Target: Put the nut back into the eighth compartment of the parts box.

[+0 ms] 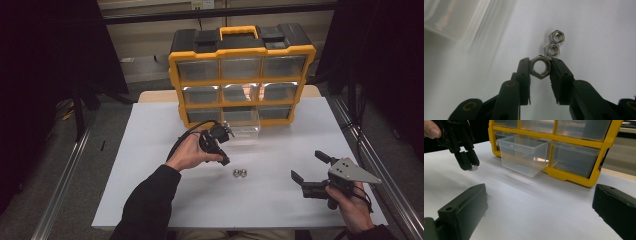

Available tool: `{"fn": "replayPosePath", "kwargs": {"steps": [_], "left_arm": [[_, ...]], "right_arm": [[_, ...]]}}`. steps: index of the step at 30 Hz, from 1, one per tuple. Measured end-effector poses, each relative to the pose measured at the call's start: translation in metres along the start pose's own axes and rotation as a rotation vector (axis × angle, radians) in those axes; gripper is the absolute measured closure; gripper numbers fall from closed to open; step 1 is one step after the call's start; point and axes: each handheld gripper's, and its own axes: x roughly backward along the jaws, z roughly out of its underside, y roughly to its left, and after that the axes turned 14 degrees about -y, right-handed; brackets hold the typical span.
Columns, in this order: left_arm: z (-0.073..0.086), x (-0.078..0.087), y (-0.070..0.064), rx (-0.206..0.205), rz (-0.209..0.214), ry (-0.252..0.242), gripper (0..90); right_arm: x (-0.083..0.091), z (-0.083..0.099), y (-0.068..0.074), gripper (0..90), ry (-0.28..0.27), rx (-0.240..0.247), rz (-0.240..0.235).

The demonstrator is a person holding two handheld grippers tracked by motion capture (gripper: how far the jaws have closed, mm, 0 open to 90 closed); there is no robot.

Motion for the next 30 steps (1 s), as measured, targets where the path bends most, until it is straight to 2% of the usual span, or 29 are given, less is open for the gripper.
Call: {"fn": "replayPosePath", "kwargs": {"steps": [4,9,12,15,19,21,22,23,24,25,28,30], "left_arm": [[-0.003,0.001,0.001,0.011,0.001,0.009,70.2],[-0.007,0.002,0.004,0.002,-0.001,0.010,70.3],[-0.011,0.005,0.005,0.015,-0.003,0.007,70.2],[-0.016,0.011,0.009,0.003,-0.009,-0.001,70.2],[-0.020,0.018,0.012,0.013,-0.027,-0.029,70.2],[-0.022,0.024,0.015,0.011,-0.015,-0.031,70.2],[-0.023,0.026,0.016,0.030,0.000,-0.058,70.2],[-0.025,0.029,0.017,0.032,-0.004,-0.072,70.2],[-0.027,0.032,0.018,0.019,-0.018,-0.077,70.2],[-0.028,0.034,0.018,0.028,-0.020,-0.082,70.2],[-0.033,0.040,0.019,0.014,-0.029,-0.102,70.2],[-0.036,0.043,0.018,-0.009,-0.035,-0.095,70.2]], "right_arm": [[0.000,0.000,0.000,0.0,-0.002,0.000,-0.002],[0.000,0.000,0.000,0.0,-0.001,-0.002,-0.002],[0.000,0.000,0.000,0.0,-0.001,-0.002,-0.004],[0.000,0.000,0.000,0.0,-0.003,0.001,-0.006],[0.000,0.000,0.000,0.0,-0.001,-0.001,-0.004],[0.000,0.000,0.000,0.0,-0.002,0.001,-0.006],[0.000,0.000,0.000,0.0,-0.002,0.002,-0.006],[0.000,0.000,0.000,0.0,0.000,0.001,-0.008],[-0.001,0.000,0.000,0.0,-0.002,0.000,-0.007],[0.000,0.000,0.000,0.0,-0.002,0.000,-0.005],[0.000,0.000,0.000,0.0,0.001,0.002,-0.007],[0.000,0.000,0.000,0.0,0.001,0.002,-0.011]]}}
